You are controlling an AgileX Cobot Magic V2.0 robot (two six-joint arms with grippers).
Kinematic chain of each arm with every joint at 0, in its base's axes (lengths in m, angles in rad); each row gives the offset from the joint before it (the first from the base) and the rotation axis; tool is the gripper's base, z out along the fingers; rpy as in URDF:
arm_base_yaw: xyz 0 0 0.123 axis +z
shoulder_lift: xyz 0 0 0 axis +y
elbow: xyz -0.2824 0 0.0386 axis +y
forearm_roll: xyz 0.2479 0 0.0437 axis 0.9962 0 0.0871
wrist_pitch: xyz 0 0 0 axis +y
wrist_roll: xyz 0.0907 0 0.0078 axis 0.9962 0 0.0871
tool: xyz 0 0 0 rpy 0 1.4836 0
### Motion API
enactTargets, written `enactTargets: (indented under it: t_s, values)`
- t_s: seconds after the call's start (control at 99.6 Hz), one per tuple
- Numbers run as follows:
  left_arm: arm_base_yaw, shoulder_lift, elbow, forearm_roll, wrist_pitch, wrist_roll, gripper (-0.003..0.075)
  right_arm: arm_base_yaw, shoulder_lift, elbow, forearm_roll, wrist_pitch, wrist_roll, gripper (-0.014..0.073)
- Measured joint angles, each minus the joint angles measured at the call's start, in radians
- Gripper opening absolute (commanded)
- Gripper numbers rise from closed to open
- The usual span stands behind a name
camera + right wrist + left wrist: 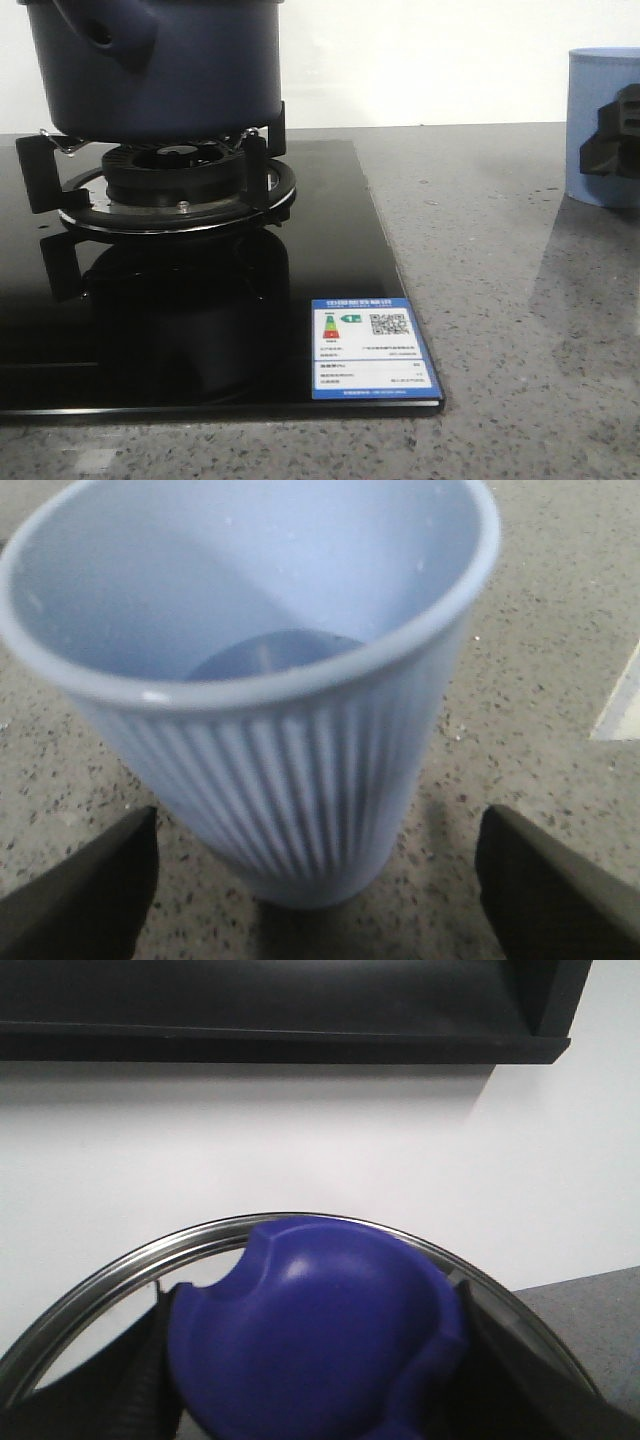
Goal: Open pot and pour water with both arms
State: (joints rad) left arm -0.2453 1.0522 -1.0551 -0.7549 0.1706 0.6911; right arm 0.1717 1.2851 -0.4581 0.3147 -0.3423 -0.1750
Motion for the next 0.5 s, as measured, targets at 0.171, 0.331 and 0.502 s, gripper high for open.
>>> enactTargets:
  t_s: [0.171,0.331,0.502]
  values:
    - [0.000,0.000,0.000,0.000,0.000,0.000,0.0325,0.000,0.047,0.000,-0.088,-0.082,0.086,0.0562]
    - [0.000,0.000,0.000,0.000,0.000,0.000,0.0325,0.000,0.096,0.000,-0.141,-0.134,0.135,0.0545]
    - [0.000,0.000,0.000,0.000,0.000,0.000,0.0326,0.000,0.113,0.000,-0.151,-0.177,0.148,0.0341]
